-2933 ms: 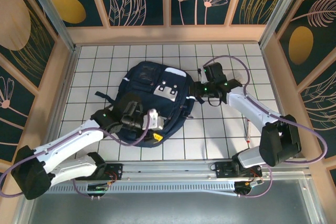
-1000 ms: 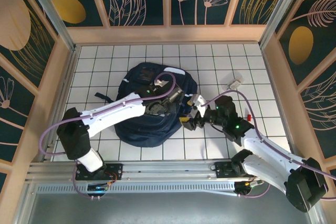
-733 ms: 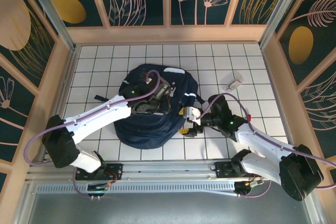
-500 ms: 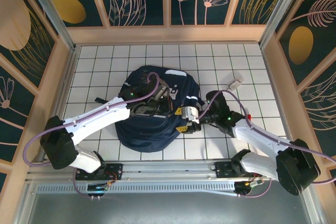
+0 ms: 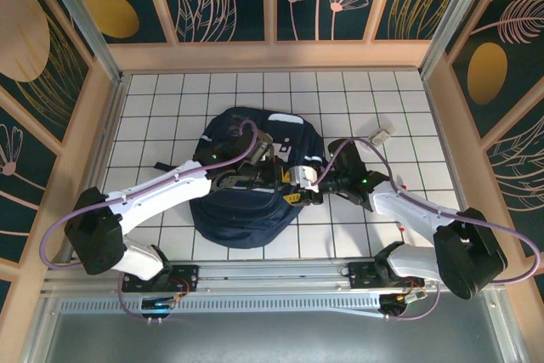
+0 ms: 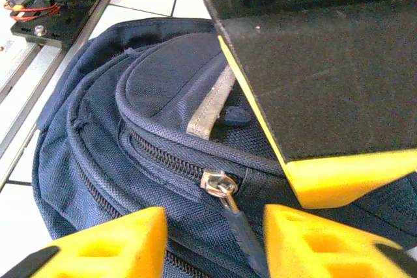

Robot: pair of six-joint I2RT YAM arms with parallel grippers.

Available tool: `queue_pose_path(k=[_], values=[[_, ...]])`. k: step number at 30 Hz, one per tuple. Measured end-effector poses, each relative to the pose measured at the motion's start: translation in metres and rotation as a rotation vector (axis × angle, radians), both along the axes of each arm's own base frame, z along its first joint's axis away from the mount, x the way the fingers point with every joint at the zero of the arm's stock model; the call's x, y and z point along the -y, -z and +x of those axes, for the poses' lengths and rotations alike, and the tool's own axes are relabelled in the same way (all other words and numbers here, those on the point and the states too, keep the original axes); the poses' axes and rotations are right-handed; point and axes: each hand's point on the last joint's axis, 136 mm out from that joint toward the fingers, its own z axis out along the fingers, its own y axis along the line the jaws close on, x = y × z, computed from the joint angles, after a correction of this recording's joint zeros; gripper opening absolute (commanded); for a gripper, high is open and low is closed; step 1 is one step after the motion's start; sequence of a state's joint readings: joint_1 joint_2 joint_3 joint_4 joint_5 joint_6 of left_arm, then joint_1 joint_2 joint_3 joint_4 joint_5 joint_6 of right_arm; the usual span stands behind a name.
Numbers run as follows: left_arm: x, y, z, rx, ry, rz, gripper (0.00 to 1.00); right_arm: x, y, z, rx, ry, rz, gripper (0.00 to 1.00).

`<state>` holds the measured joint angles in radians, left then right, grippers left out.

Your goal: Pack the student bag

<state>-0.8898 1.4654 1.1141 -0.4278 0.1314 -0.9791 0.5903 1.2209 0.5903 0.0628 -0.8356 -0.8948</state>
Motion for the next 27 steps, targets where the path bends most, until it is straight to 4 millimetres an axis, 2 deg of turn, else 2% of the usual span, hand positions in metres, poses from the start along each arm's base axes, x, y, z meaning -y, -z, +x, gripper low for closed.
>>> queue_pose_path(k=[3,6,10,19,27], values=[[0.0,0.0,0.0,-0.004,-0.011,-0.008,0.0,0.0,0.001,0.001,0.01,0.003,-0.004,0.3],[0.0,0.0,0.0,-0.01,-0.021,-0.016,0.0,0.002,0.003,0.003,0.028,0.022,-0.015,0.15],[0.0,0.0,0.002,-0.017,-0.052,-0.027,0.0,0.005,0.0,0.006,0.058,0.05,-0.021,0.0],[-0.008,-0.005,0.004,-0.058,-0.204,-0.141,0.0,0.006,-0.003,-0.004,0.1,0.067,-0.027,0.0],[-0.01,-0.007,0.01,-0.131,-0.349,-0.21,0.0,-0.003,-0.004,-0.019,0.092,0.057,-0.035,0.0]])
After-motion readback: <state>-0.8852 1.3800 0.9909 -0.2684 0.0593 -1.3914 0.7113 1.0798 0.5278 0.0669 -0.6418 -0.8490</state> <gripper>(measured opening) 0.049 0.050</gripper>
